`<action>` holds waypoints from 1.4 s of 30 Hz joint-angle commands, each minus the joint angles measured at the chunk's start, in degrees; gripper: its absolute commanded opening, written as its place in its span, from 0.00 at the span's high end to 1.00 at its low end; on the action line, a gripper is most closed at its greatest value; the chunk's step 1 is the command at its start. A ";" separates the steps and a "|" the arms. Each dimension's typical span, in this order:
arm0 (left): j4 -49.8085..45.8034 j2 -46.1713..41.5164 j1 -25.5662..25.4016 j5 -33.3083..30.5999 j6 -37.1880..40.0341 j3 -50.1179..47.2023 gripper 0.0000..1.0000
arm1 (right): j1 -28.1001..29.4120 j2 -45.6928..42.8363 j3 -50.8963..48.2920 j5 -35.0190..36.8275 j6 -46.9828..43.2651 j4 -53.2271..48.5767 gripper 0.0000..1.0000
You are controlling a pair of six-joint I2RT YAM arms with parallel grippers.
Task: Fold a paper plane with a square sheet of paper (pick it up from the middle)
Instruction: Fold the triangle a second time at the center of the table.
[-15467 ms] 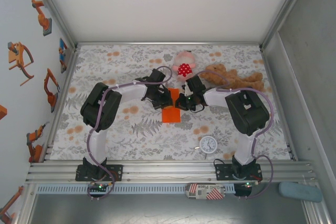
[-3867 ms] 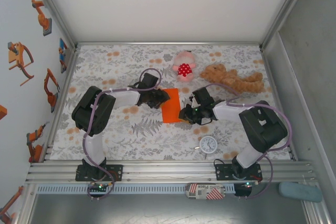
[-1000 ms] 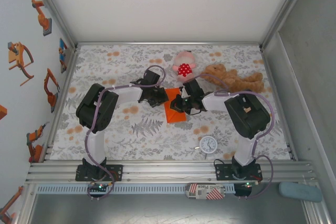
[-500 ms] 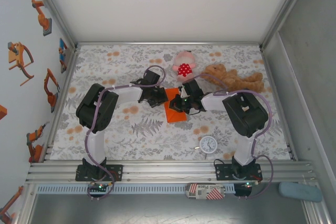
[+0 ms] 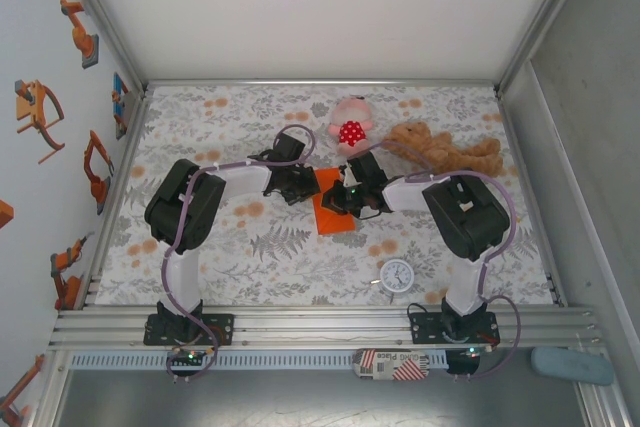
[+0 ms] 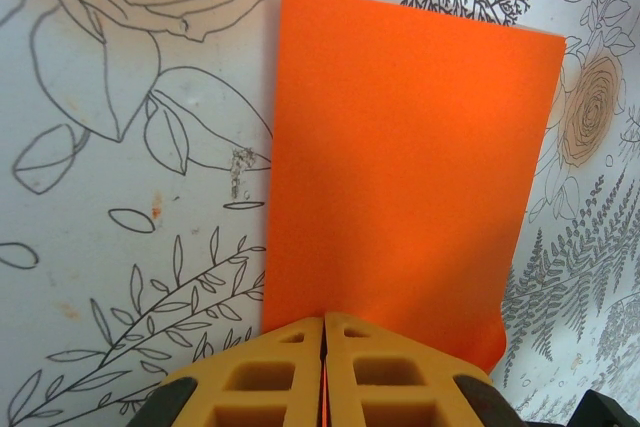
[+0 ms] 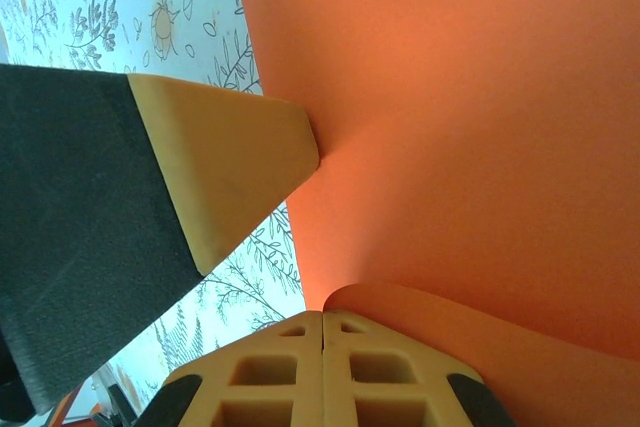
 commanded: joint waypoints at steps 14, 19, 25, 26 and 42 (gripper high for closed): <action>-3.98 1.37 -0.07 -1.18 0.92 -0.06 0.91 | 0.78 1.44 1.15 0.06 0.86 1.87 1.00; -4.05 1.28 -0.03 -1.42 0.90 -0.22 0.91 | 0.74 1.27 0.98 1.34 1.05 1.35 1.00; -4.09 1.29 -0.07 -1.45 0.91 -0.33 0.91 | 0.74 1.18 0.71 2.09 0.98 1.14 1.00; -4.13 1.21 -0.02 -1.42 0.94 -0.31 0.91 | 0.74 1.09 0.65 2.19 1.06 1.07 1.00; -4.34 0.80 0.03 -1.29 1.15 0.19 0.91 | 0.74 1.78 0.36 2.18 0.80 0.64 1.00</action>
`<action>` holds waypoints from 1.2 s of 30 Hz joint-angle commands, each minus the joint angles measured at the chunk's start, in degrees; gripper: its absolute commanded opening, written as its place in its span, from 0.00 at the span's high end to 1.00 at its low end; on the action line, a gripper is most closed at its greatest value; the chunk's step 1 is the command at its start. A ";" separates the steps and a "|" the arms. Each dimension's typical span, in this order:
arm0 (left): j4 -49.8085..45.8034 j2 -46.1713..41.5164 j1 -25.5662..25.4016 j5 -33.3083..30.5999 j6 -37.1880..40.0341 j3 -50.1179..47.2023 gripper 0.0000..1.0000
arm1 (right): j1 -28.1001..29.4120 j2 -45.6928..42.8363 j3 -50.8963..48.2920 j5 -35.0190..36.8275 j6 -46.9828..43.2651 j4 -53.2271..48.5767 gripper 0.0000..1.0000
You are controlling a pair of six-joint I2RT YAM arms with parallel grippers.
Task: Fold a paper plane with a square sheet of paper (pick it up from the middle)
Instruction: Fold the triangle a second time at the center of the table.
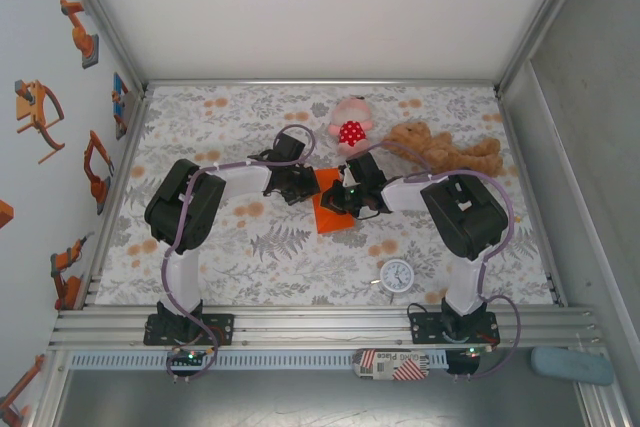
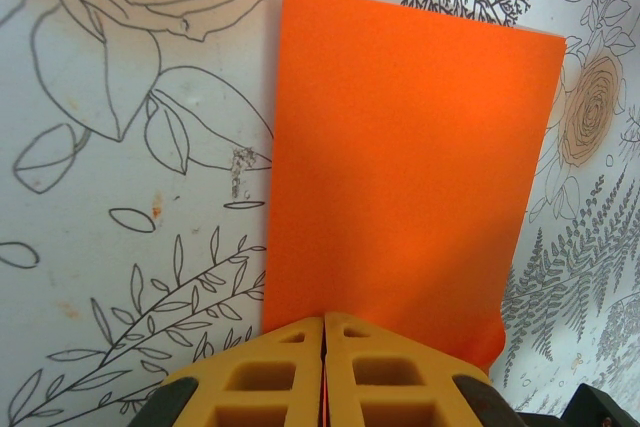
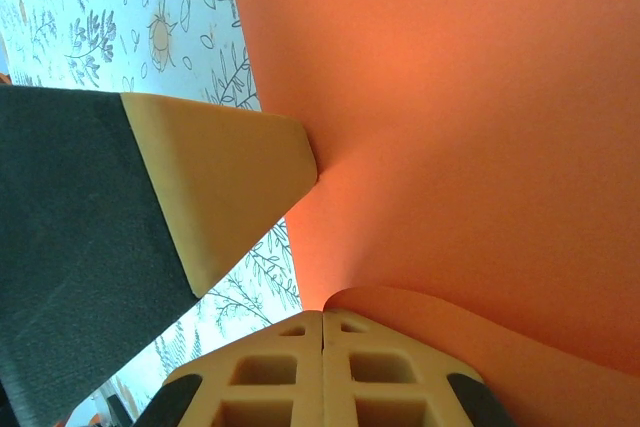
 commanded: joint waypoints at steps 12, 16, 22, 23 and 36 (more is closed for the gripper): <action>-7.80 -2.42 1.86 -2.07 3.52 6.27 0.87 | 0.50 2.42 0.21 0.82 -0.34 -0.98 1.00; -8.47 -4.24 3.18 -2.90 4.11 6.42 0.85 | 0.50 2.51 0.45 0.31 -0.33 -0.71 1.00; -7.18 -1.06 3.04 0.01 4.00 6.28 0.85 | 0.52 2.23 0.38 -0.22 -0.43 0.12 1.00; -6.97 -0.20 2.93 0.36 3.92 6.50 0.85 | 0.50 2.24 0.44 -0.26 -0.41 0.18 1.00; -7.31 5.00 2.29 1.03 3.45 8.23 0.87 | 0.52 1.57 0.12 -1.64 -0.27 2.34 1.00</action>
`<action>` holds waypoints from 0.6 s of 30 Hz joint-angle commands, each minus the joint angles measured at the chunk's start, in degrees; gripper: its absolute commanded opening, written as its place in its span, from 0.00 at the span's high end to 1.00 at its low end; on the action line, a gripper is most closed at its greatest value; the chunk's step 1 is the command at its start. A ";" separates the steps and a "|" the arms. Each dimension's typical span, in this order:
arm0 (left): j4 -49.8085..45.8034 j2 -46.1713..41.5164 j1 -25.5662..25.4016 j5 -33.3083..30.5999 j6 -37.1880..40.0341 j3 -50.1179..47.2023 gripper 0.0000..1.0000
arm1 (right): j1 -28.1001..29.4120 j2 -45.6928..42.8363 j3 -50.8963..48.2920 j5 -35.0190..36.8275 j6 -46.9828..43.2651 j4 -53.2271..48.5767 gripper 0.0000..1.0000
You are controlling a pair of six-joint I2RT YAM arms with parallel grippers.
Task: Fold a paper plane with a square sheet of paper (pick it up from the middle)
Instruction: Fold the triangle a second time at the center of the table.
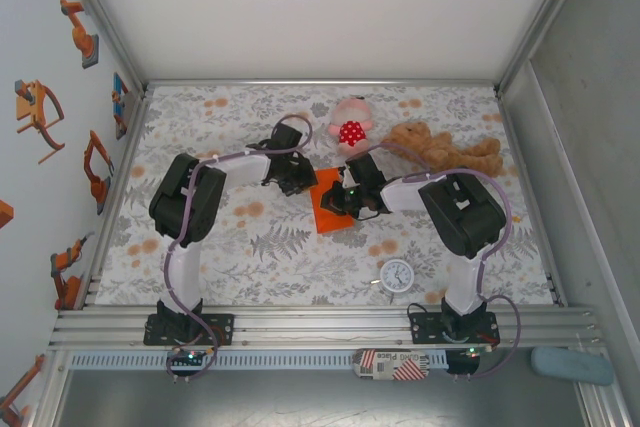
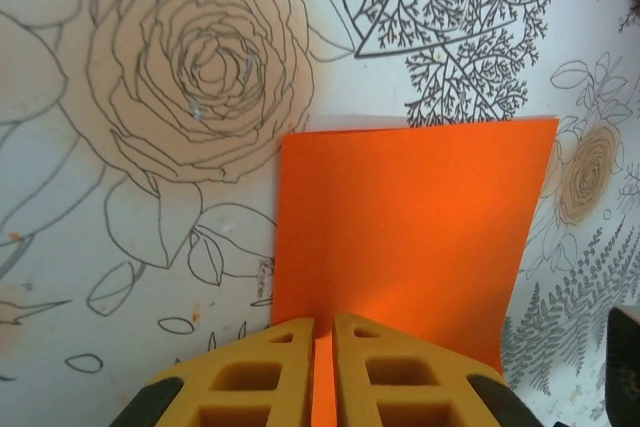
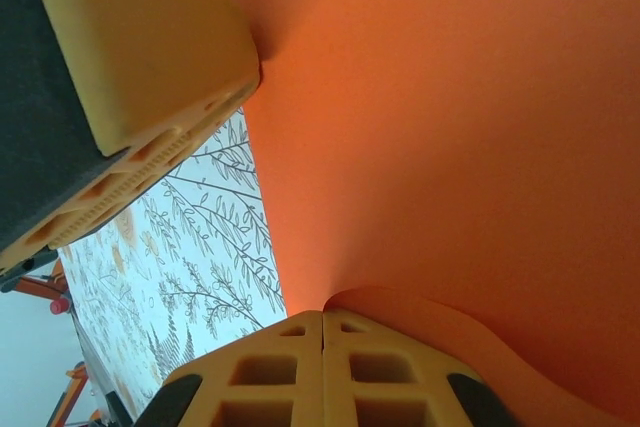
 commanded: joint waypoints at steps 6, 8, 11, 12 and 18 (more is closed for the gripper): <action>-1.45 1.93 -0.51 0.39 0.68 1.21 0.87 | 0.52 0.81 0.22 -0.82 -0.10 1.68 1.00; -1.45 2.08 -0.56 0.38 0.57 1.16 0.87 | 0.50 1.09 0.27 -0.84 -0.09 1.67 1.00; -1.44 2.07 -0.65 0.42 0.57 1.06 0.87 | 0.50 1.19 0.36 -0.47 -0.01 1.42 1.00; -1.45 2.09 -0.62 0.42 0.57 1.04 0.87 | 0.50 1.27 0.36 -0.36 -0.01 1.37 1.00; -1.40 2.08 -0.74 0.47 0.49 0.96 0.87 | 0.50 1.69 0.67 -0.20 -0.03 0.94 1.00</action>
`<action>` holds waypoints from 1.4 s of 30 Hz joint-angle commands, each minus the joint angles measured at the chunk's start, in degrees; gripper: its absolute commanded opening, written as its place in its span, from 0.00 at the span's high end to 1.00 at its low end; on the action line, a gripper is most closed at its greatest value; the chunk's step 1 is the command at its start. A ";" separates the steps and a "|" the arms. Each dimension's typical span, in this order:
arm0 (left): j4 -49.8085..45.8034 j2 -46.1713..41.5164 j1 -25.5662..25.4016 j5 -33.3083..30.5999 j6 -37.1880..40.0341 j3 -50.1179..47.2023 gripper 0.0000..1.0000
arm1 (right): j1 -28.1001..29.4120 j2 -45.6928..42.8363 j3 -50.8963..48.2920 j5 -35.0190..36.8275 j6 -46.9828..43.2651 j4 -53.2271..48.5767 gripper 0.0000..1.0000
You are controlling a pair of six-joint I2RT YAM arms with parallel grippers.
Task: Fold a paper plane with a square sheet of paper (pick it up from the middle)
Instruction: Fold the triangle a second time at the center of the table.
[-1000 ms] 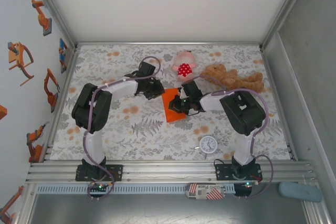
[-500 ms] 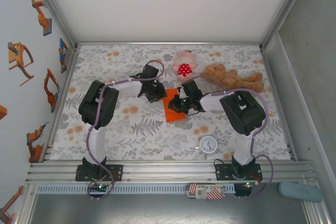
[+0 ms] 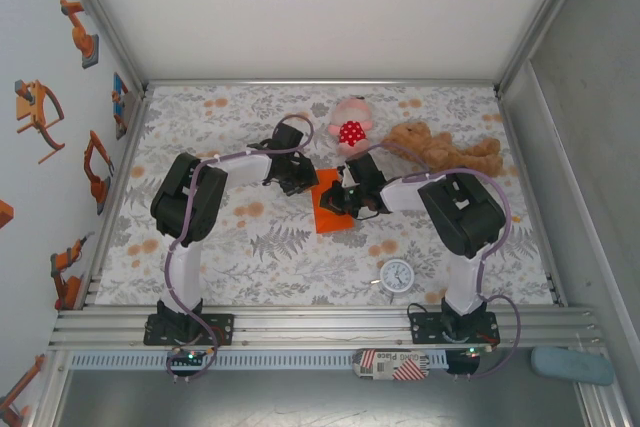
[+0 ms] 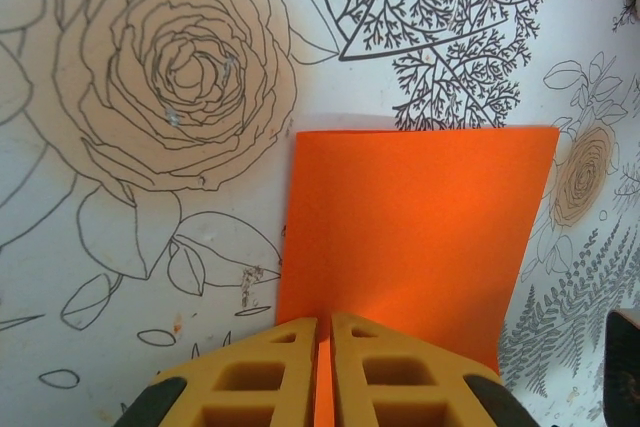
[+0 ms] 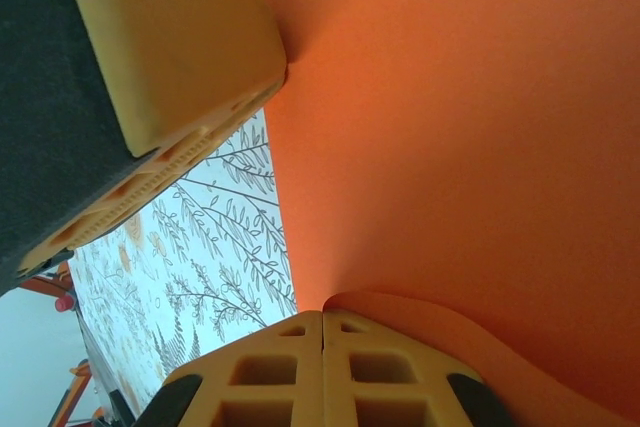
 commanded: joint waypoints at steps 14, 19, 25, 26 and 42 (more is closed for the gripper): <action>-1.89 1.28 -0.36 -0.61 0.21 0.13 0.87 | 0.50 -0.38 -0.13 2.23 -0.45 -1.89 1.00; -1.91 1.59 -0.40 -0.61 0.21 0.17 0.87 | 0.50 -1.01 -0.46 2.27 -0.45 -1.75 1.00; -1.91 1.65 -0.33 -0.52 0.21 0.30 0.87 | 0.50 -1.03 -0.96 2.39 -0.45 -1.52 1.00; -1.91 1.65 -0.33 -0.55 0.13 0.34 0.87 | 0.50 -1.02 -0.98 2.38 -0.49 -1.55 1.00; -2.57 -0.27 0.03 -0.22 0.61 2.25 0.86 | 0.50 0.02 -0.99 2.39 -0.45 -2.71 1.00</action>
